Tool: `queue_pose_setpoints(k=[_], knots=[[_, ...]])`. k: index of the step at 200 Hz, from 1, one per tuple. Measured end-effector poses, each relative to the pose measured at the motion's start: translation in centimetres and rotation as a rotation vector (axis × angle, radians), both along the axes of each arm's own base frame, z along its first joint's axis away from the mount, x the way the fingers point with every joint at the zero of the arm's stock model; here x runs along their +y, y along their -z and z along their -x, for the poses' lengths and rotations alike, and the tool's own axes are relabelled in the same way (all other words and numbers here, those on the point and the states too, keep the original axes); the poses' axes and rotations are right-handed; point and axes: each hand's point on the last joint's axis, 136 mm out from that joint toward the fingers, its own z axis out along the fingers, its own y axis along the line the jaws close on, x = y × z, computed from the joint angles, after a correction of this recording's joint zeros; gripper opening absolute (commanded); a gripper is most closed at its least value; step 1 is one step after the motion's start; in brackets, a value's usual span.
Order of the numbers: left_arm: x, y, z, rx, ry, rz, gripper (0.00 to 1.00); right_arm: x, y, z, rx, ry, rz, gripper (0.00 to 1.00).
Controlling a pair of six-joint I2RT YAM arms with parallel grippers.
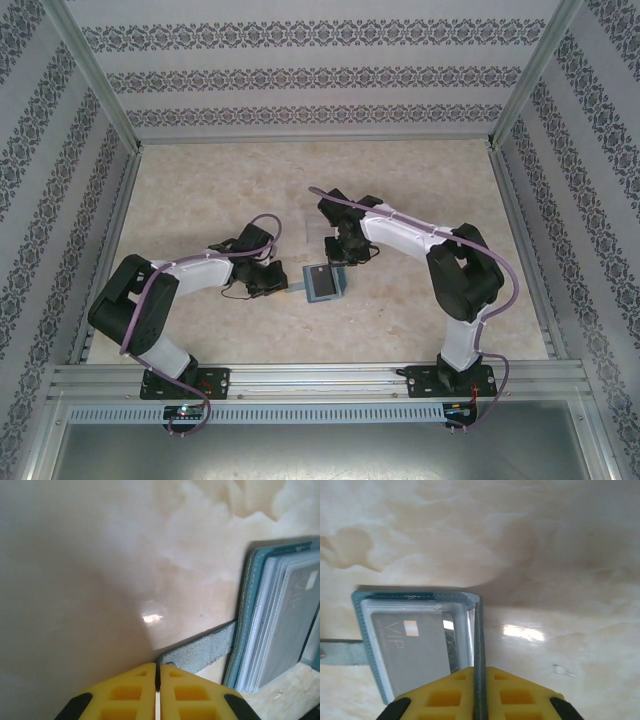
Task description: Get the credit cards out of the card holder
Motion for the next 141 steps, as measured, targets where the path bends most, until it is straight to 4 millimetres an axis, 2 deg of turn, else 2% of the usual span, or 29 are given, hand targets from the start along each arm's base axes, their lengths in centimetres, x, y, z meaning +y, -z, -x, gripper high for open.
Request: queue_pose_setpoints(k=[29, 62, 102, 120, 141], knots=[[1.5, 0.0, 0.3, 0.015, -0.015, -0.041, 0.15, 1.4, 0.3, 0.1, 0.003, 0.044, -0.103, 0.10], [2.9, -0.6, 0.6, 0.011, -0.029, -0.083, 0.23, 2.1, 0.7, 0.3, -0.003, 0.097, -0.173, 0.08], [3.0, -4.1, -0.6, -0.066, -0.037, -0.088, 0.24, 2.3, 0.6, 0.5, -0.025, 0.165, -0.244, 0.06], [2.5, -5.9, -1.7, -0.119, -0.037, -0.076, 0.24, 2.3, 0.6, 0.5, -0.031, 0.194, -0.266, 0.06], [1.4, -6.9, -2.0, -0.146, -0.019, -0.065, 0.21, 2.3, 0.5, 0.5, -0.036, 0.223, -0.293, 0.06]])
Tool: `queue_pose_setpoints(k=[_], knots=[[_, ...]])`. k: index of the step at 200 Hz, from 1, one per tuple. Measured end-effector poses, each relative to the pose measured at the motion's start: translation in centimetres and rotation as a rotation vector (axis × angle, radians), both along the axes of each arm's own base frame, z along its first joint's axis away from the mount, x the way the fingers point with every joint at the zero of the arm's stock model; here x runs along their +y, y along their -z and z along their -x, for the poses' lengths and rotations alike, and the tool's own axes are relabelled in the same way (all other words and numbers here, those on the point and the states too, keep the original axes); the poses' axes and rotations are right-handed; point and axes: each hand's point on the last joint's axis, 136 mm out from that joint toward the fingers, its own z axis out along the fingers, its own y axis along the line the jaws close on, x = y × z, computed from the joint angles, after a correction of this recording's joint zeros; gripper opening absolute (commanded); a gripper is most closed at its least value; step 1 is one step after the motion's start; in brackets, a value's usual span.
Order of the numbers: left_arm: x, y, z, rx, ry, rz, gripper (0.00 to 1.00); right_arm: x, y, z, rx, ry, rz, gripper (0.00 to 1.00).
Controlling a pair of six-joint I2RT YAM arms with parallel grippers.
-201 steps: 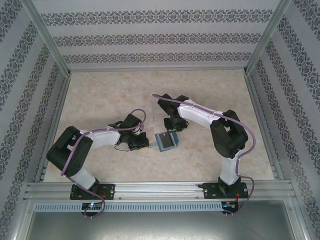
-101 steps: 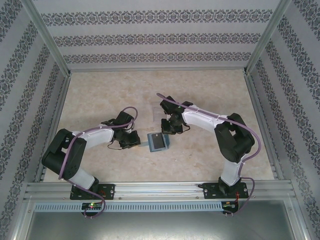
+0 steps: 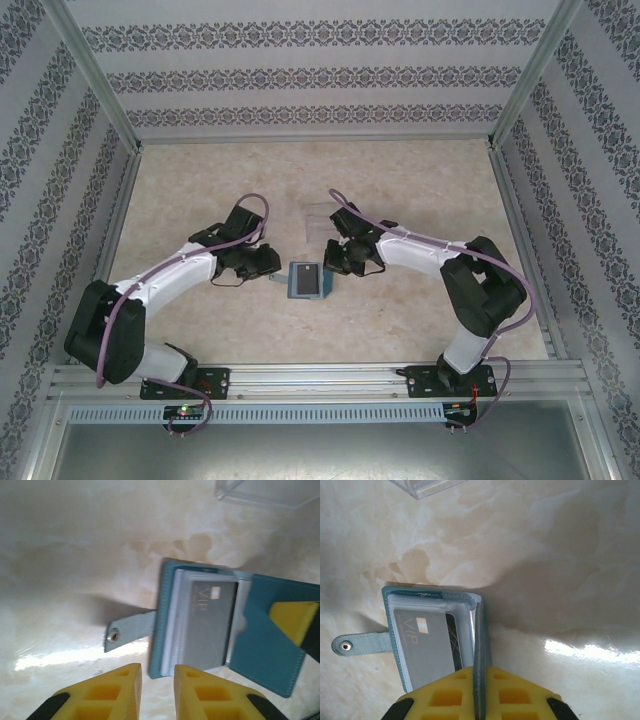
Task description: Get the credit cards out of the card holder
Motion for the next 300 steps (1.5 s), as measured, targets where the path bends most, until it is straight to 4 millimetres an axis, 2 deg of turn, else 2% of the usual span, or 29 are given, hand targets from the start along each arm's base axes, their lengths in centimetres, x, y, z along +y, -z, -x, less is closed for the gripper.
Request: queue_pose_setpoints(k=[24, 40, 85, 99, 129, 144, 176, 213, 236, 278, 300], knots=[[-1.9, 0.0, -0.4, 0.007, 0.040, 0.004, 0.20, 0.1, -0.1, -0.1, -0.002, 0.015, -0.012, 0.06], [-3.1, 0.7, -0.5, 0.022, 0.064, 0.001, 0.19, 0.2, -0.1, -0.2, -0.007, 0.018, -0.018, 0.07], [-4.3, 4.5, -0.4, 0.100, 0.089, -0.015, 0.14, 0.3, -0.2, -0.3, -0.012, 0.009, -0.024, 0.13], [-4.5, 5.5, -0.3, 0.122, 0.089, -0.017, 0.14, 0.3, -0.3, -0.2, -0.013, -0.003, -0.016, 0.24], [-4.6, 5.7, -0.5, 0.121, 0.087, -0.013, 0.13, -0.5, -0.4, -0.2, -0.023, -0.031, 0.045, 0.65], [-4.6, 5.8, -0.5, 0.117, 0.087, -0.011, 0.13, -1.4, -0.5, -0.2, -0.034, -0.057, 0.110, 0.74], [-4.6, 5.9, -0.4, 0.117, 0.088, -0.007, 0.13, -3.5, -0.5, -0.3, -0.059, -0.116, 0.286, 0.88], [-4.7, 5.9, -0.5, 0.115, 0.088, -0.005, 0.13, -5.6, 0.3, 1.0, -0.045, -0.194, 0.451, 0.95], [-4.7, 5.9, -0.5, 0.114, 0.088, -0.004, 0.13, -6.6, 1.1, 1.6, -0.029, -0.232, 0.524, 0.97], [-4.7, 5.9, -0.5, 0.113, 0.085, -0.002, 0.13, -8.0, 2.8, 1.9, 0.002, -0.262, 0.620, 0.97], [-4.8, 5.9, -0.5, 0.114, 0.086, 0.000, 0.13, -8.0, 2.8, 1.5, -0.006, -0.262, 0.636, 0.97]])
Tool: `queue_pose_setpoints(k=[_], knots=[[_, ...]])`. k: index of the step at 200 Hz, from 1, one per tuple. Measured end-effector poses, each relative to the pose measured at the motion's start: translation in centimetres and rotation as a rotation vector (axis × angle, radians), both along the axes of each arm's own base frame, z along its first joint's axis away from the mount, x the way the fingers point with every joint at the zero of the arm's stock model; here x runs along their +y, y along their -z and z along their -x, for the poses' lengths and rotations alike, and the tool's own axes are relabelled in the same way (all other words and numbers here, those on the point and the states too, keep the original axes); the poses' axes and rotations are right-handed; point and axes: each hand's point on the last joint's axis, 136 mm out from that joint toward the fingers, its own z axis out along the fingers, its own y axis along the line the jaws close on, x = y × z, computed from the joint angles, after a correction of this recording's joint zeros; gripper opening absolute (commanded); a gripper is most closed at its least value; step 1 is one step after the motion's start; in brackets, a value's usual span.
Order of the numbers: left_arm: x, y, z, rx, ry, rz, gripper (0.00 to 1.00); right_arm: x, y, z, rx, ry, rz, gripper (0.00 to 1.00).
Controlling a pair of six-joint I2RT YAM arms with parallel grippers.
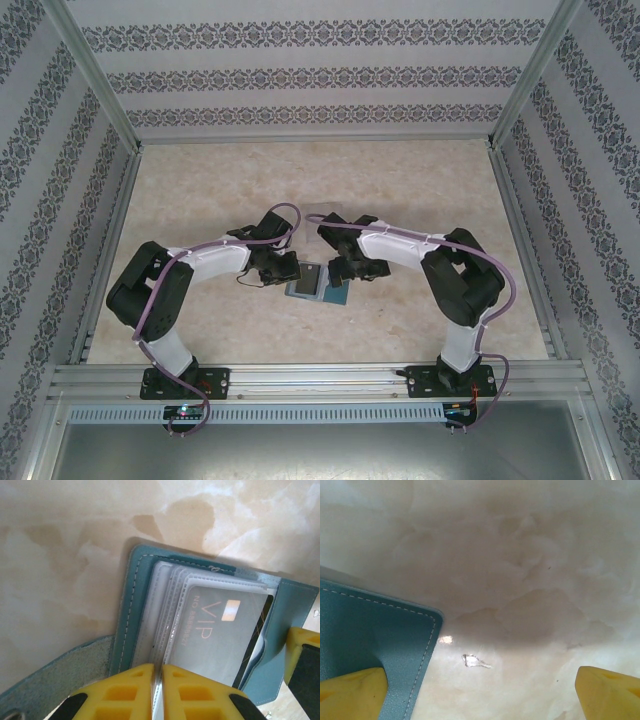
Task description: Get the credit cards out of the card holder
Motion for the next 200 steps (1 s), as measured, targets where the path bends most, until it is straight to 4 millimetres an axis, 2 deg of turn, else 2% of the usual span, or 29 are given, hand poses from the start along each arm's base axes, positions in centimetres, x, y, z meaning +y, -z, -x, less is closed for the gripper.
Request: queue_pose_setpoints(k=[70, 104, 124, 200], knots=[[-0.1, 0.0, 0.0, -0.002, -0.002, 0.006, 0.12, -1.0, -0.3, -2.9, -0.053, 0.033, 0.005, 0.94], [-0.2, 0.0, -0.1, -0.002, -0.005, 0.014, 0.12, -1.4, -0.3, -3.4, -0.054, 0.036, 0.003, 0.91], [-0.3, 0.0, -0.1, -0.002, -0.007, 0.021, 0.13, -0.9, -0.7, -3.3, -0.052, 0.035, -0.033, 0.89], [-0.4, 0.0, -0.1, 0.001, -0.013, 0.027, 0.12, 2.5, -6.2, -2.5, -0.099, 0.014, -0.270, 0.80]])
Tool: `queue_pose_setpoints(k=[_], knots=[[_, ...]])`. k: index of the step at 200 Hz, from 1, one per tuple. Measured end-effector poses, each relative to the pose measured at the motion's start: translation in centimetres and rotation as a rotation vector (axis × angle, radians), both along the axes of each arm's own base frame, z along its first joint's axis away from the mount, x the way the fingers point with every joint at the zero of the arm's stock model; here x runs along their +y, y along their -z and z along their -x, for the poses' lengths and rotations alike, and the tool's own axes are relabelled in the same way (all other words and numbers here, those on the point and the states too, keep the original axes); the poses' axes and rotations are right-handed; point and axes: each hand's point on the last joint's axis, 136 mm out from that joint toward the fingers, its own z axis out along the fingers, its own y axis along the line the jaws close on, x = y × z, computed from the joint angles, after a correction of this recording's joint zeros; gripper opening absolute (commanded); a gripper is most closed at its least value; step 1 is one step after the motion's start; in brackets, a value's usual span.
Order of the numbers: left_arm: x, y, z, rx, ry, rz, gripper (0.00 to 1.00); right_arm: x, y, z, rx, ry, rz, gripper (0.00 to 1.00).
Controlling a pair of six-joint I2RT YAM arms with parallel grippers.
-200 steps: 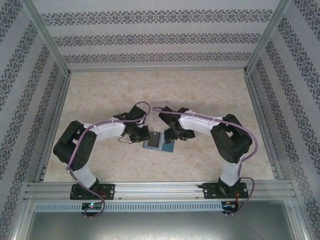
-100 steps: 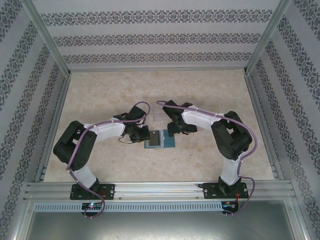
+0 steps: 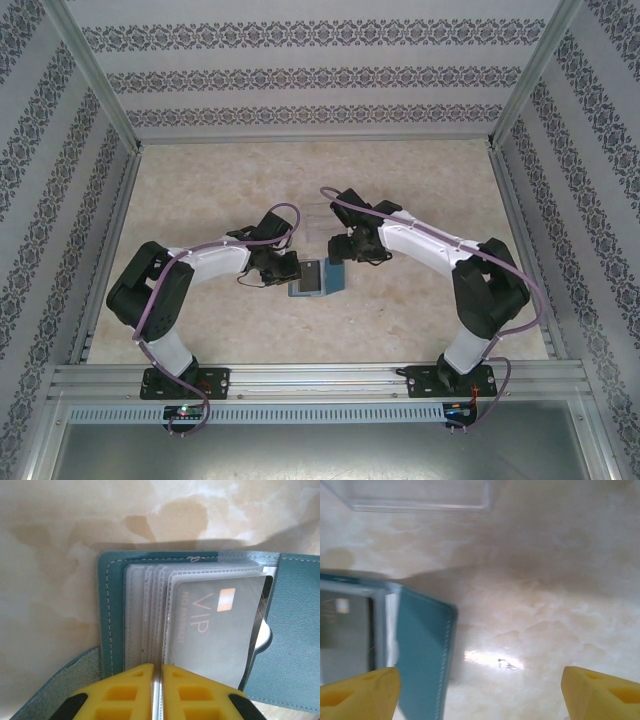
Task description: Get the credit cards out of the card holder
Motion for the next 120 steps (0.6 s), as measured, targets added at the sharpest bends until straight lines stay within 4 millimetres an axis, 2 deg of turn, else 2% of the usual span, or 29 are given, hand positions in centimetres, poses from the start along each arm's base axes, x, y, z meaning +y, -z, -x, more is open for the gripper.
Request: queue_pose_setpoints(k=[42, 62, 69, 92, 120], knots=[[0.0, 0.1, 0.0, -0.002, 0.000, 0.001, 0.12, 3.8, -2.0, 0.4, 0.017, 0.001, -0.204, 0.58], [0.0, 0.1, 0.0, -0.003, 0.000, 0.002, 0.13, 5.7, -2.3, 0.6, 0.043, 0.004, -0.320, 0.48], [0.0, 0.0, 0.0, -0.003, -0.001, 0.002, 0.12, 6.3, -2.3, 0.8, 0.059, 0.005, -0.357, 0.48], [0.0, 0.0, 0.0, -0.004, -0.001, 0.002, 0.13, 7.6, -1.3, 1.6, 0.122, 0.014, -0.436, 0.44], [0.1, -0.2, 0.0, -0.007, -0.002, -0.001, 0.13, 7.7, 1.7, 2.5, 0.202, 0.043, -0.452, 0.40]])
